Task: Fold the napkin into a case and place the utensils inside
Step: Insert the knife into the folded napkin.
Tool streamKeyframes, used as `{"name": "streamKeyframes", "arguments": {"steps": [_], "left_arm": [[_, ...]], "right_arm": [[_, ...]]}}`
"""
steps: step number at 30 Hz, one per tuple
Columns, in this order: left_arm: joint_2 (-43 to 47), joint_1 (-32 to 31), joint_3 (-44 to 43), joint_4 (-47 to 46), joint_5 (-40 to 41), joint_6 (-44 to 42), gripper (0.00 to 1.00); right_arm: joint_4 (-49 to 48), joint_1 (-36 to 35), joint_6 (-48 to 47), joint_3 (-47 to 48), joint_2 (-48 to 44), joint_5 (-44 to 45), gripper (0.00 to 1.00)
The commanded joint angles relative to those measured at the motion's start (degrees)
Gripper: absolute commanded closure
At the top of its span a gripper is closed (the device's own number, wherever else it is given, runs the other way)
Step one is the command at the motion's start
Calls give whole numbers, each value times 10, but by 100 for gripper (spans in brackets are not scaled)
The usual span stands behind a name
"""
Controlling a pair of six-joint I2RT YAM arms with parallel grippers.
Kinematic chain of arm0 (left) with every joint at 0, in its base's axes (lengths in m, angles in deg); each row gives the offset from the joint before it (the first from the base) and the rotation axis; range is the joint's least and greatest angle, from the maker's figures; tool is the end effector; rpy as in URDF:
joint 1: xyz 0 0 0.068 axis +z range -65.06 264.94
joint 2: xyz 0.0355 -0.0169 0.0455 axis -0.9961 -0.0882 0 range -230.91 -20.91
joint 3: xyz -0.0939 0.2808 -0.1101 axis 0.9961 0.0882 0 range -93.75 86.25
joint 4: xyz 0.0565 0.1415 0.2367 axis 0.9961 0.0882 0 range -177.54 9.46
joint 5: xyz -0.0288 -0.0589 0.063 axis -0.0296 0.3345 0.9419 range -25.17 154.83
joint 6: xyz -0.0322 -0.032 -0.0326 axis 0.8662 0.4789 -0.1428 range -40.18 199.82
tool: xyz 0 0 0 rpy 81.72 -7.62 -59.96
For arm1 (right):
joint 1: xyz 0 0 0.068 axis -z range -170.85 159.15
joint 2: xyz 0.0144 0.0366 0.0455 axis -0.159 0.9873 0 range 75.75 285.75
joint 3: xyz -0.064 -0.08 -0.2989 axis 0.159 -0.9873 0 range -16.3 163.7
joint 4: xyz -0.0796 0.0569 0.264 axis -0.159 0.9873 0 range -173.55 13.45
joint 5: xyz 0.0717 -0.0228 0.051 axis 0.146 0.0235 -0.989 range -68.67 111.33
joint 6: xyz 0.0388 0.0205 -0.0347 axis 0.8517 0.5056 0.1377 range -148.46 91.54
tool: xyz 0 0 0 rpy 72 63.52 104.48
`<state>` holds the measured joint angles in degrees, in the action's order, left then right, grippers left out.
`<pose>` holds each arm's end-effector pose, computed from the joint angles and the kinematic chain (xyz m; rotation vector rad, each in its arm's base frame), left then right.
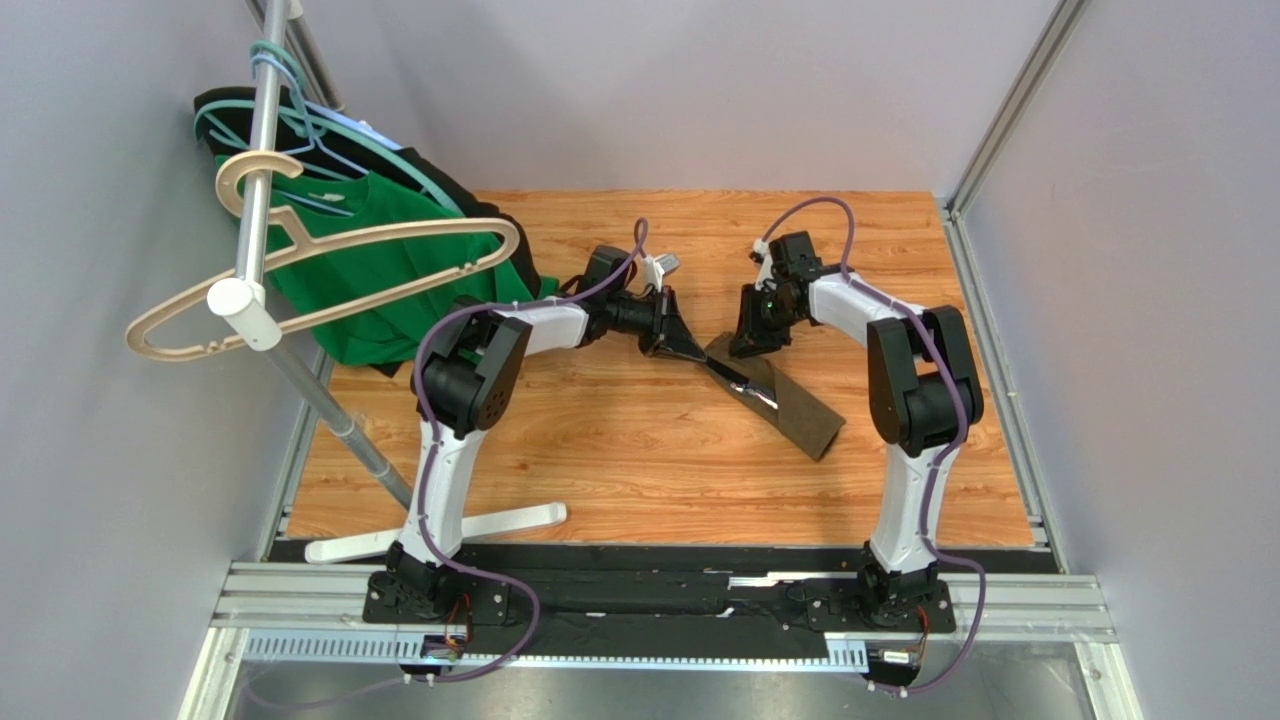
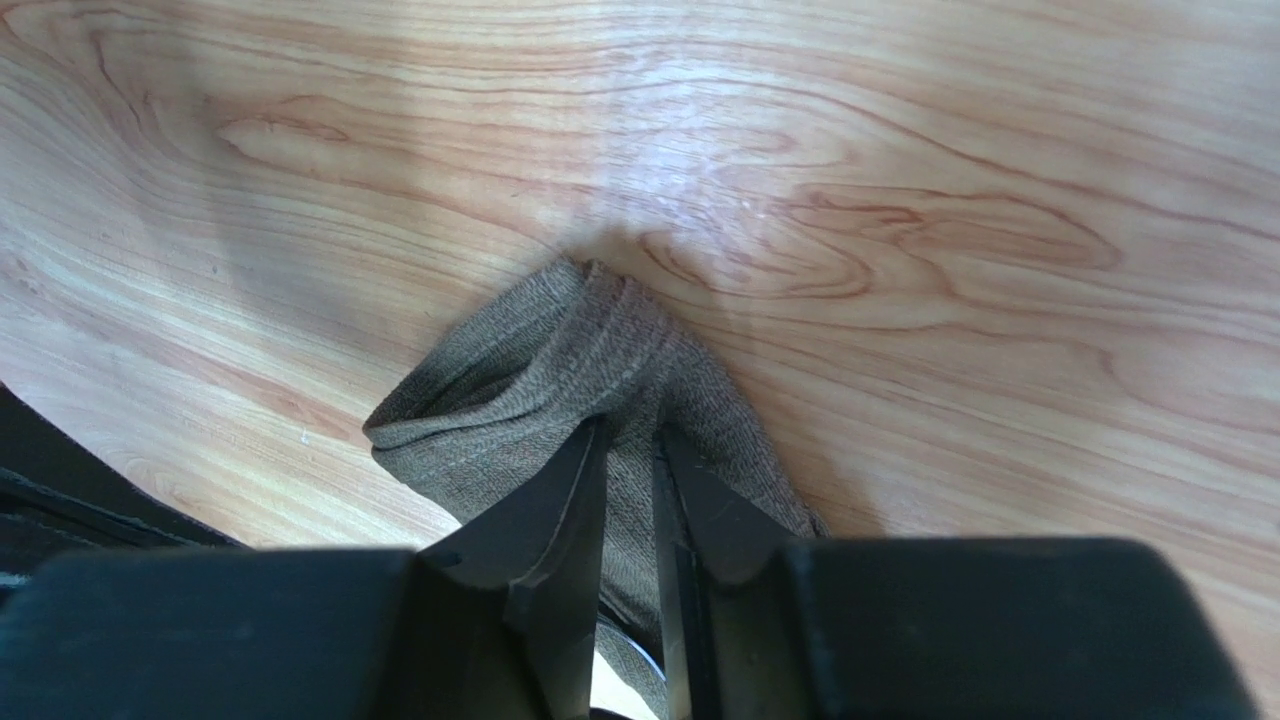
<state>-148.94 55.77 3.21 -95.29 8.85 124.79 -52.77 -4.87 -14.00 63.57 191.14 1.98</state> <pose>0.4357 -0.2798 0.1528 0.2961 2.4591 -1.7318 0.4319 0.1210 0.1852 -0.0881 2.7631 0.5993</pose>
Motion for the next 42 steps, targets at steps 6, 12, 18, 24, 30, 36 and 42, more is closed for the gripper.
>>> {"name": "streamKeyframes", "arguments": {"steps": [6, 12, 18, 24, 30, 36, 42], "left_arm": [[-4, -8, -49, 60, 18, -35, 100], [-29, -8, -71, 89, 17, -42, 100], [-55, -8, -77, 81, 15, -25, 100], [-82, -15, -91, 61, 8, -15, 100], [-93, -19, -97, 52, 9, -9, 100], [-102, -27, -107, 65, 7, -11, 100], [-112, -36, -126, 75, 13, -6, 100]], "right_arm": [[-1, -29, -19, 13, 25, -29, 88], [-2, -29, -14, 17, 33, -43, 95], [0, -31, -7, 15, 30, -50, 99], [-3, -37, -3, 14, 34, -56, 100], [-1, -41, -4, 19, 41, -60, 100], [-2, -46, -7, 17, 45, -61, 100], [-3, -51, -5, 19, 47, -64, 100]]}}
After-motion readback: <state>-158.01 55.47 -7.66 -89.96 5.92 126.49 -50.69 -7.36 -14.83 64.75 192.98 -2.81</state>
